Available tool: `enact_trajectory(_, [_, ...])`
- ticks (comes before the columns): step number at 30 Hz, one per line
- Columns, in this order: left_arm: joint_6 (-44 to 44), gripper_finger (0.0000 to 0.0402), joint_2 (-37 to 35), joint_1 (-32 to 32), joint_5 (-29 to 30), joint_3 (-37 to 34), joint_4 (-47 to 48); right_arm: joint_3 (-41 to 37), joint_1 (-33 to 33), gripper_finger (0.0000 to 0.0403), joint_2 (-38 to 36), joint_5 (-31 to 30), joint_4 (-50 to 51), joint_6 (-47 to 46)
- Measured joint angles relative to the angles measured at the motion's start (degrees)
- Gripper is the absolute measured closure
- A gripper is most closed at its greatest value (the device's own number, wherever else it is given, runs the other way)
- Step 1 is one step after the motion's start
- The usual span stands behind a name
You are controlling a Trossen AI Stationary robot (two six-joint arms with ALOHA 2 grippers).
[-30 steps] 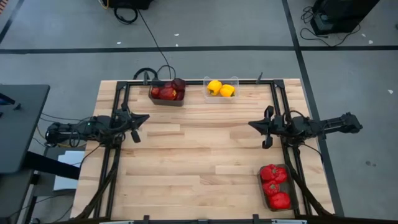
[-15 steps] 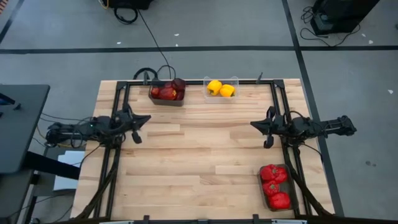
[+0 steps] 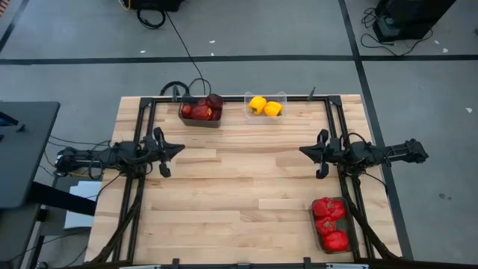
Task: Sort produce into baskets
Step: Return to Home Position
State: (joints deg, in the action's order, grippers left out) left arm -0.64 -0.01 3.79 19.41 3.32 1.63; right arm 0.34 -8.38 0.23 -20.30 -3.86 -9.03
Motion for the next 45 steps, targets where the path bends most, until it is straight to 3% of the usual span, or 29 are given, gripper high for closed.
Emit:
enact_trajectory(4, [-0.4,0.0383,0.2,0.0,-0.8,-2.8,-4.7,0.0,0.1,0.0395,0.0,-1.4,-0.1,0.7])
enact_trajectory(16, [-3.0,0.0383,1.1,0.0,-2.1,-2.8,-4.6,0.0,0.3,0.0372,0.9,-2.4,-0.4,1.2])
enact_trajectory(24, [-2.8,0.0383,1.1,0.1,-0.7,-2.8,-4.5,0.0,0.3,0.0374,0.9,-2.4,-0.4,1.2])
enact_trajectory(29, [-2.7,0.0383,1.1,0.1,-5.4,-2.8,-4.0,0.0,0.3,0.0374,0.9,-2.4,-0.4,1.2])
enact_trajectory(45, [-2.6,0.0383,1.1,0.1,-5.4,-2.9,-7.9,0.0,0.3,0.0376,0.9,-2.4,-0.4,1.2])
